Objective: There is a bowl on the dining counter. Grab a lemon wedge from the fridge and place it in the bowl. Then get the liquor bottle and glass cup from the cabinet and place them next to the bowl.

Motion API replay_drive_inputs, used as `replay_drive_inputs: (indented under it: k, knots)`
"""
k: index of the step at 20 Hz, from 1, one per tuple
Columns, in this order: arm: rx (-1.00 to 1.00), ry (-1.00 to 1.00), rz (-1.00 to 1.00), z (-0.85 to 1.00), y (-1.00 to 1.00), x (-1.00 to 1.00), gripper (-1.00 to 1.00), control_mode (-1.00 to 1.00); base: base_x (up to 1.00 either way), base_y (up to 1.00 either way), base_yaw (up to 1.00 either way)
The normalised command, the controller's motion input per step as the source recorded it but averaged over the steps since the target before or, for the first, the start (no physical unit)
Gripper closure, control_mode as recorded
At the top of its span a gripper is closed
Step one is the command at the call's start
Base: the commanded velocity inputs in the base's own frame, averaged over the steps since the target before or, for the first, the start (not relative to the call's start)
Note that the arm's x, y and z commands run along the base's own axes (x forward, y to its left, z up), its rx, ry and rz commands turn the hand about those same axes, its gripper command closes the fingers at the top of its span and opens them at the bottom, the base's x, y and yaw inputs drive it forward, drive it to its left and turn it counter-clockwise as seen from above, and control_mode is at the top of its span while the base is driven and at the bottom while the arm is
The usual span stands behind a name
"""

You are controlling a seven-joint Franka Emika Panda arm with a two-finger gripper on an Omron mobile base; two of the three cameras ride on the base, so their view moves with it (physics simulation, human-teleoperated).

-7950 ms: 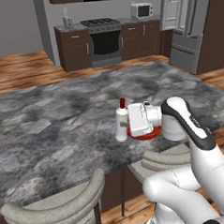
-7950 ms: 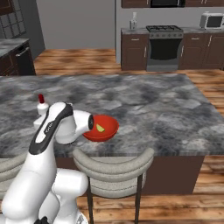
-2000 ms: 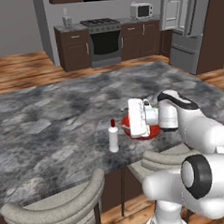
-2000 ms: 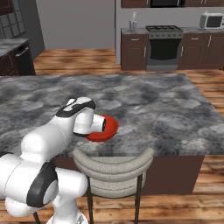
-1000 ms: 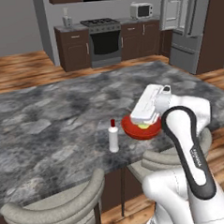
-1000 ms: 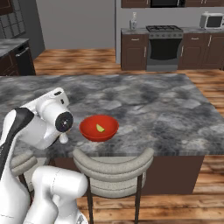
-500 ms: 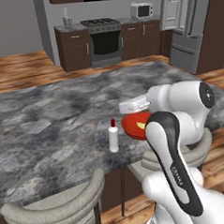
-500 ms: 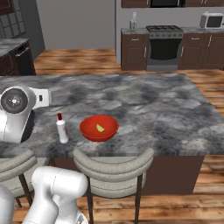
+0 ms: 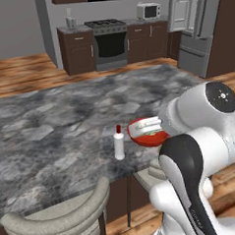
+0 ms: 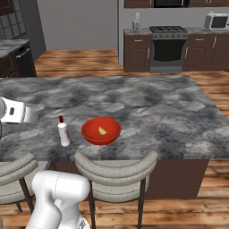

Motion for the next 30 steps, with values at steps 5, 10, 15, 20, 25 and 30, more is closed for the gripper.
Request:
replay_drive_inputs:
  k: [5, 10, 15, 20, 25, 30]
  knots:
    - [-0.04, 0.0, -0.13, -0.69, -0.2, -1.0, -1.0, -1.0, 0.0, 0.0, 0.0]
    - [0.0, 0.0, -0.09, -0.19, -0.37, -0.51, -1.0, -1.0, 0.0, 0.0, 0.0]
    - [0.0, -0.01, 0.0, 0.0, -0.01, 0.0, -1.0, -1.0, 0.0, 0.0, 0.0]
    - [0.03, 0.0, -0.05, -0.08, -0.35, -0.09, -1.0, -1.0, 0.0, 0.0, 0.0]
    - [0.0, 0.0, 0.0, 0.0, 0.0, 0.0, -1.0, 1.0, -0.34, -0.94, -0.18]
    - [0.0, 0.0, 0.0, 0.0, 0.0, 0.0, -1.0, 1.0, -0.37, -1.0, -0.25]
